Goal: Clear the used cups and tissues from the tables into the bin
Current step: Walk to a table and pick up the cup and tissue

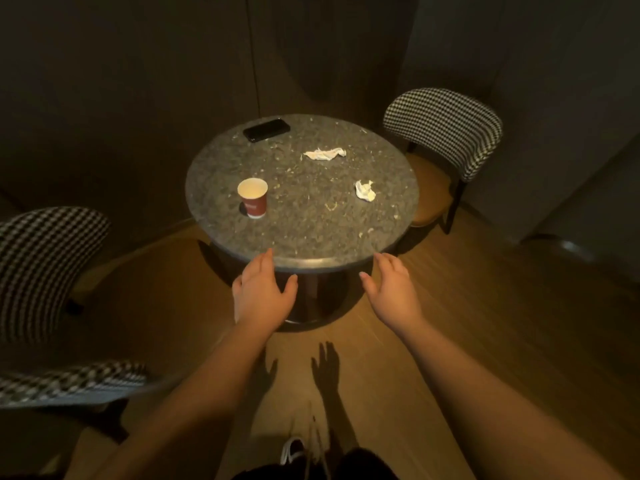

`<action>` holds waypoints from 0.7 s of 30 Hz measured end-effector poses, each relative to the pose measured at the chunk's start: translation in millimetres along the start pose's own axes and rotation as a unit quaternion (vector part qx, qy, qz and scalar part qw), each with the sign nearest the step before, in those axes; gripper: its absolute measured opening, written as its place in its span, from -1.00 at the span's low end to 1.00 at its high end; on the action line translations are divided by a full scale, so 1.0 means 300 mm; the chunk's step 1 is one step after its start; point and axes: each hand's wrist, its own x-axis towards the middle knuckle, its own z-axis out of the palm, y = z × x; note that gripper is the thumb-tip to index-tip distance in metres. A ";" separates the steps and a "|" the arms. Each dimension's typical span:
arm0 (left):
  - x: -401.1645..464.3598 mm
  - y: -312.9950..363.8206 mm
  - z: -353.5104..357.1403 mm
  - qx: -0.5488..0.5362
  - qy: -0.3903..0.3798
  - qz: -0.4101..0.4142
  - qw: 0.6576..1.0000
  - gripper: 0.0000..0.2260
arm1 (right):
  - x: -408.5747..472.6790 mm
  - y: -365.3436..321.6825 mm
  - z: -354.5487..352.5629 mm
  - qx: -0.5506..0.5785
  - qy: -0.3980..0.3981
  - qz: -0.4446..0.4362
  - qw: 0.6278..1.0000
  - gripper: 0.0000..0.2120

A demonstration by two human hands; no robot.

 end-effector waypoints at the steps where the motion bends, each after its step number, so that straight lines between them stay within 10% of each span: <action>1: 0.080 0.010 0.018 0.003 -0.003 -0.006 1.000 -0.39 | 0.084 0.007 -0.001 0.003 -0.008 0.002 1.000 -0.49; 13: 0.786 0.039 0.152 0.014 0.178 -0.134 0.975 -0.47 | 1.020 0.022 0.117 0.007 -0.108 -0.099 0.989 -0.49; 21: 0.939 -0.072 0.198 -0.121 0.137 -0.312 0.932 0.07 | 1.318 0.013 0.175 -0.010 -0.177 -0.160 0.971 -0.50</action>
